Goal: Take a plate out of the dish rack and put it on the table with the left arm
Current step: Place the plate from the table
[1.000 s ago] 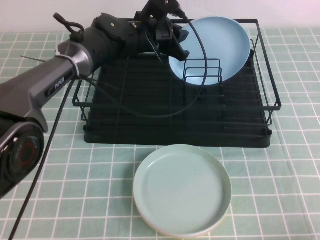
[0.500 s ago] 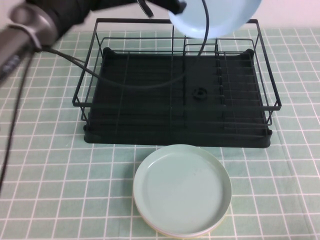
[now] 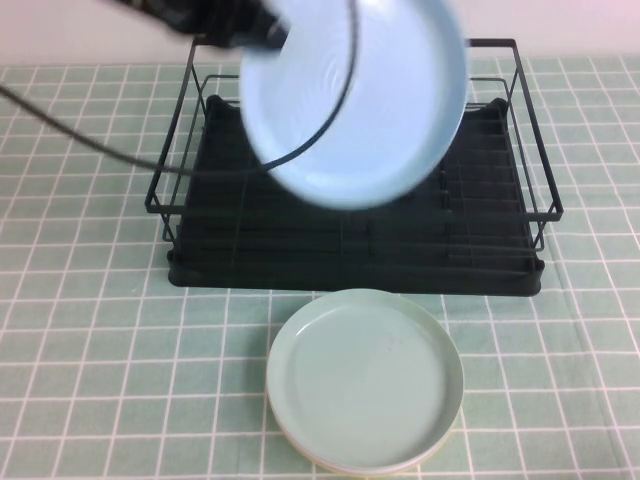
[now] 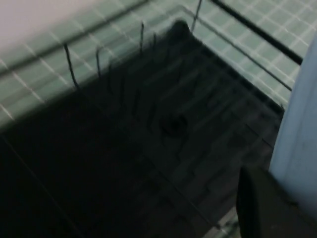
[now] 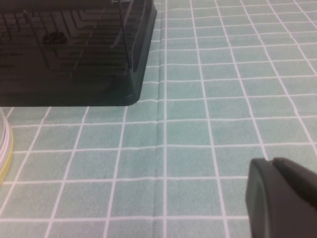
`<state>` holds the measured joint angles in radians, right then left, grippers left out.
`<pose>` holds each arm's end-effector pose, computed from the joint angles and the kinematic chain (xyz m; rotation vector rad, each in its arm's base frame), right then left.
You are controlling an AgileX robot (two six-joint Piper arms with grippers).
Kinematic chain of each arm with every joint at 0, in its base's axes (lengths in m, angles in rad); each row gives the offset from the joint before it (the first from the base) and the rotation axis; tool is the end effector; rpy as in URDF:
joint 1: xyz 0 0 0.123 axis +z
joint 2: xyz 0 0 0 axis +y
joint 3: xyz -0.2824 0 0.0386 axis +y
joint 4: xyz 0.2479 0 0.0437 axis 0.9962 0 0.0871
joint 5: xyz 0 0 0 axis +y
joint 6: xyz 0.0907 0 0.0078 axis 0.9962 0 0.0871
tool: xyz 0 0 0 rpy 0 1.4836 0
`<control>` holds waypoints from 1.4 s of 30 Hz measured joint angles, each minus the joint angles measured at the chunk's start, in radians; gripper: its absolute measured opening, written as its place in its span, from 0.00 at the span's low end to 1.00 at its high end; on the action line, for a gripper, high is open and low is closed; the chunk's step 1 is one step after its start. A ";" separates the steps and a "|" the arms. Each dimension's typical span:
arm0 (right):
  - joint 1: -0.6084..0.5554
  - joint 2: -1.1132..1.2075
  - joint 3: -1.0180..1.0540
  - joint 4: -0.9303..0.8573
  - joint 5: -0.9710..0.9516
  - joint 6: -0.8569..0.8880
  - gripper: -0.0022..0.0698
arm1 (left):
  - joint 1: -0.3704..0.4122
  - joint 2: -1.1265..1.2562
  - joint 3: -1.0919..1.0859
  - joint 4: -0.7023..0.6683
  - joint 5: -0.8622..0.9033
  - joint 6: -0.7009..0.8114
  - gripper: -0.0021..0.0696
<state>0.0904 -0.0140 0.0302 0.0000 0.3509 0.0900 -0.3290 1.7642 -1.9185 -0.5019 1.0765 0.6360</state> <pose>0.0529 0.0048 0.1720 -0.0004 1.8526 0.1257 0.3557 -0.1622 0.4160 0.9992 2.0797 -0.4852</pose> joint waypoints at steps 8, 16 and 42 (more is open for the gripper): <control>0.000 0.000 0.000 0.000 0.000 0.000 0.00 | 0.080 -0.114 0.574 -0.327 0.003 0.115 0.08; 0.000 0.000 0.000 0.000 0.000 0.000 0.00 | 0.080 -0.227 0.957 -0.491 -0.099 0.281 0.08; 0.000 0.000 0.000 0.000 0.000 0.000 0.00 | -0.009 -0.109 0.965 -0.595 -0.321 0.466 0.08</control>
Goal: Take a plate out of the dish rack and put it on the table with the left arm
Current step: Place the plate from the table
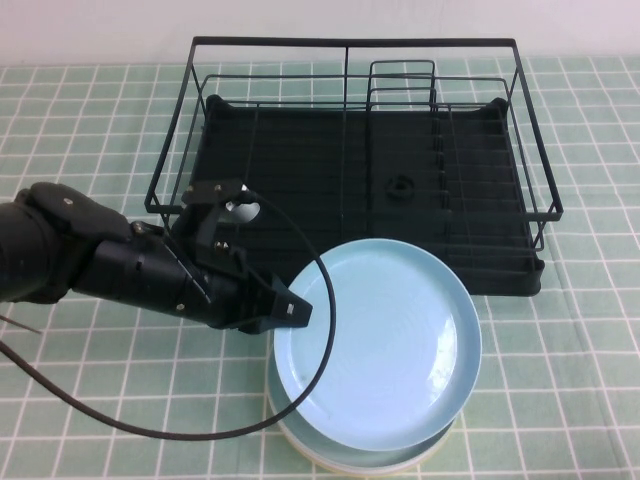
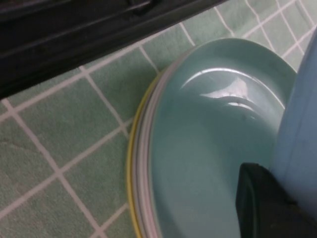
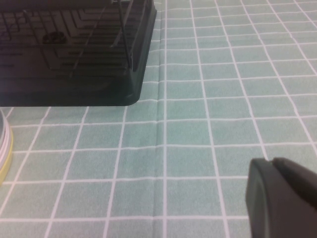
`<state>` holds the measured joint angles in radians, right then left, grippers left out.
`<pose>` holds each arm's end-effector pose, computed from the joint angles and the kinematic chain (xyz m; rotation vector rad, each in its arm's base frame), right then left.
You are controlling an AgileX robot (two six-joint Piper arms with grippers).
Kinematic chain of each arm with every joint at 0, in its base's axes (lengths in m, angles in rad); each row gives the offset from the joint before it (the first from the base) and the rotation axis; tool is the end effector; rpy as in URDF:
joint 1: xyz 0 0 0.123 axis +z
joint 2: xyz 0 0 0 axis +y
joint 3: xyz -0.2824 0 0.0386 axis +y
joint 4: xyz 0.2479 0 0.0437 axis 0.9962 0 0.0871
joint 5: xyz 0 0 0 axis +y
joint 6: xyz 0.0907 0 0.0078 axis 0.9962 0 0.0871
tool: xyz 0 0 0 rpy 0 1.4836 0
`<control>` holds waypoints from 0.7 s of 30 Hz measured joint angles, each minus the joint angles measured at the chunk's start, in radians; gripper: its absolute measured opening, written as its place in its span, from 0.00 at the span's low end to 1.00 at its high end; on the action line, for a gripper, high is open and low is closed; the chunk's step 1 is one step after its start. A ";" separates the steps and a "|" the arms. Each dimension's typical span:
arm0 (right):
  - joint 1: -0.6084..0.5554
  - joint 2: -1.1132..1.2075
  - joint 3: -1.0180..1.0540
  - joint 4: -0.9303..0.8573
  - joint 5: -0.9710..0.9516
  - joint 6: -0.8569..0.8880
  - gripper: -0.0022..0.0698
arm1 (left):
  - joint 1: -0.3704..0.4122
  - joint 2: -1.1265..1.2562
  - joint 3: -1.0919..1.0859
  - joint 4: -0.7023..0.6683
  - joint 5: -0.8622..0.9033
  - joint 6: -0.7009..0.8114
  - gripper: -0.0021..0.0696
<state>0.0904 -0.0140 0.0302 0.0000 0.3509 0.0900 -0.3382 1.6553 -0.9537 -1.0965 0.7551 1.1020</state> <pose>0.0529 0.0048 0.1720 -0.0004 1.8526 0.1257 0.2811 -0.1578 0.2130 0.8355 2.3808 -0.9186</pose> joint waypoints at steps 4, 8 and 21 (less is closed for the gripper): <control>0.000 0.000 0.000 0.000 0.000 0.000 0.00 | 0.000 0.000 0.000 0.000 -0.006 0.000 0.12; 0.000 0.000 0.000 0.000 0.000 0.000 0.00 | 0.000 0.000 0.000 0.013 -0.006 -0.010 0.29; 0.000 0.000 0.000 0.000 0.000 0.000 0.00 | 0.000 0.000 0.000 0.143 0.087 -0.091 0.62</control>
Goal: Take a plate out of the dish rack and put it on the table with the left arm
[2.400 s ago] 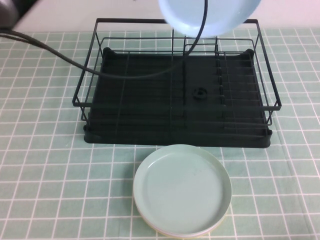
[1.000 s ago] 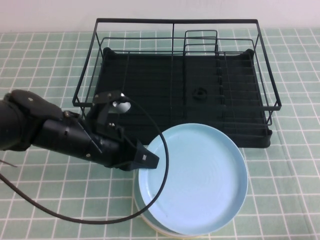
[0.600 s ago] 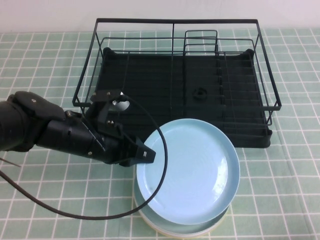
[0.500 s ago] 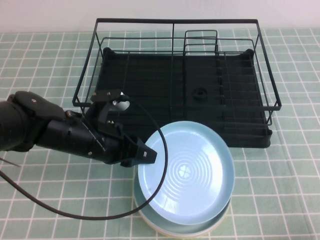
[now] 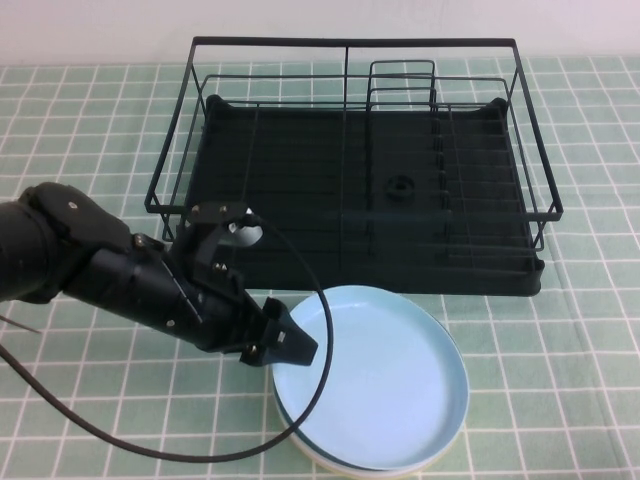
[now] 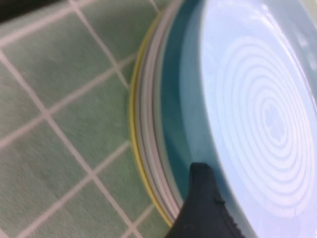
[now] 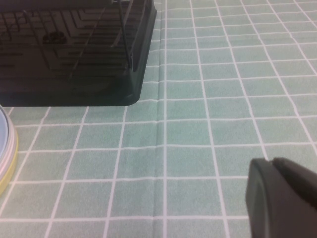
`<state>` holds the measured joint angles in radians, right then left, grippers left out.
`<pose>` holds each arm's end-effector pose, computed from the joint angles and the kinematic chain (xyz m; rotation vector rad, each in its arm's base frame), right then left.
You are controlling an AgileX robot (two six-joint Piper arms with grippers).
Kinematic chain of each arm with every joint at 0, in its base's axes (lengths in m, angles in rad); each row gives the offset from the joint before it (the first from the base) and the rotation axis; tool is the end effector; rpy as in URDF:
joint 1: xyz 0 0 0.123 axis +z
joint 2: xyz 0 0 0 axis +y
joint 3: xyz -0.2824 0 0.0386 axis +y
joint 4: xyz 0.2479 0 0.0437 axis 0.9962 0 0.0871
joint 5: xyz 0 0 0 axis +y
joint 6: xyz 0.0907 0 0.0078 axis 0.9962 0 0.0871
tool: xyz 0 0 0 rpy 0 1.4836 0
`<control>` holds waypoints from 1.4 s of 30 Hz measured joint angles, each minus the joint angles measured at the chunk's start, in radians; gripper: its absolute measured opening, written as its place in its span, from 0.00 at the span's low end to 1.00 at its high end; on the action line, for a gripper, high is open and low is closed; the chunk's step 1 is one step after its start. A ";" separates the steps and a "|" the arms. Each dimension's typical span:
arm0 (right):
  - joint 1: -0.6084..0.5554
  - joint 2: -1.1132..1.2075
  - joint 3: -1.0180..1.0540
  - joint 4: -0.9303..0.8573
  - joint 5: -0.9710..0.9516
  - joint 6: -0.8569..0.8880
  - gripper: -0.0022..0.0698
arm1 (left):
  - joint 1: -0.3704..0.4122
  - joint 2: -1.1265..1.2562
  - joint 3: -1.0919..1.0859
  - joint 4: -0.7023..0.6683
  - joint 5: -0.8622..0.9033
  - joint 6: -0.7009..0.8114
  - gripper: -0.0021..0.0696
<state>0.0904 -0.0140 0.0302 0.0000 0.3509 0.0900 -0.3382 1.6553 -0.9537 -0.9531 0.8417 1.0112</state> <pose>0.0529 0.0048 0.1720 -0.0004 1.8526 0.1257 0.2709 -0.1540 0.2074 0.9428 2.4796 -0.9169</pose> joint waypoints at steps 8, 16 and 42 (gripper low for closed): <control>0.000 0.000 0.000 0.000 0.000 0.000 0.00 | 0.000 -0.018 -0.039 0.156 0.010 -0.102 0.58; 0.000 0.000 0.000 0.000 0.000 0.000 0.00 | 0.000 -0.134 -0.146 0.392 -0.055 -0.231 0.29; 0.000 0.000 0.000 0.000 0.000 0.000 0.00 | 0.000 -0.988 0.386 0.790 -0.227 -0.727 0.03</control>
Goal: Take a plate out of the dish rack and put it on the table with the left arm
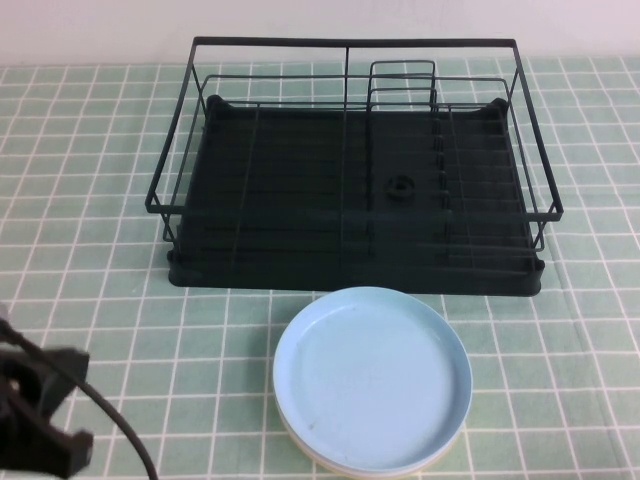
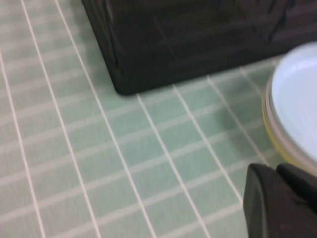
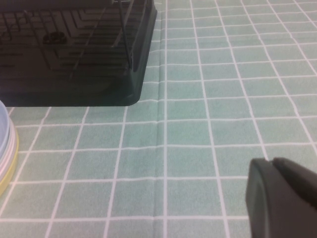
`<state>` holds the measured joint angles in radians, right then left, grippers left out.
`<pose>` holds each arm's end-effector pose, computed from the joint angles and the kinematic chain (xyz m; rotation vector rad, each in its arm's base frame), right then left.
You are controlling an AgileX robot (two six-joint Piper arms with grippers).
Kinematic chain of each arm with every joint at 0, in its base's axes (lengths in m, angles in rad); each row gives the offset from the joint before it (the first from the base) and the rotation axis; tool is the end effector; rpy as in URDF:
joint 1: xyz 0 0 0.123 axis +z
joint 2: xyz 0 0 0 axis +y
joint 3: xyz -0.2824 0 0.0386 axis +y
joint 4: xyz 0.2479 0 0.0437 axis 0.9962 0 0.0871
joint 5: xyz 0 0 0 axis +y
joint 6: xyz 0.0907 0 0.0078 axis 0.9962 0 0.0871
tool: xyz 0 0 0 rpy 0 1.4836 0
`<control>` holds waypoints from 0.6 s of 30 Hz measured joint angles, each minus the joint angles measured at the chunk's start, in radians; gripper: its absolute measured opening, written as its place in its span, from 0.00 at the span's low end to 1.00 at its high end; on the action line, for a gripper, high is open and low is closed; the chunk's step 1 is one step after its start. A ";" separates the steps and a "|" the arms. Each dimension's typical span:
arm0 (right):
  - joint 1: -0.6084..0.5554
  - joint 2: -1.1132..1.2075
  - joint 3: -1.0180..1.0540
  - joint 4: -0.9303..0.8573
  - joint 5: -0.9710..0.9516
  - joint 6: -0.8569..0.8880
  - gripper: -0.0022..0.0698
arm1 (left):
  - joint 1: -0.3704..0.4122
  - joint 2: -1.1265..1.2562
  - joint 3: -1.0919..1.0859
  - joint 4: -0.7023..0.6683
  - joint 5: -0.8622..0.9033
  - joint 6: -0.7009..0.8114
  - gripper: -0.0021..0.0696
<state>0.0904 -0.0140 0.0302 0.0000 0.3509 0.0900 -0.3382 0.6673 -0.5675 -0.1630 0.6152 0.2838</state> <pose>0.0529 0.0048 0.1720 -0.0004 1.8526 0.1257 0.1167 -0.0501 0.2940 0.5825 2.1183 -0.2085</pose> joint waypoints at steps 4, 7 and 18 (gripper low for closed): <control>0.000 0.000 0.000 0.000 0.000 0.000 0.00 | 0.000 -0.002 0.011 0.027 0.083 -0.002 0.03; 0.000 0.000 0.000 0.000 0.000 0.000 0.00 | 0.000 -0.011 0.013 0.049 0.094 -0.021 0.03; 0.000 0.000 0.000 0.007 0.000 0.000 0.00 | 0.040 -0.426 0.489 0.163 -0.509 -0.259 0.03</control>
<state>0.0904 -0.0140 0.0302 0.0072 0.3509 0.0900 -0.2987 0.2409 -0.0786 0.0000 0.1061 0.0253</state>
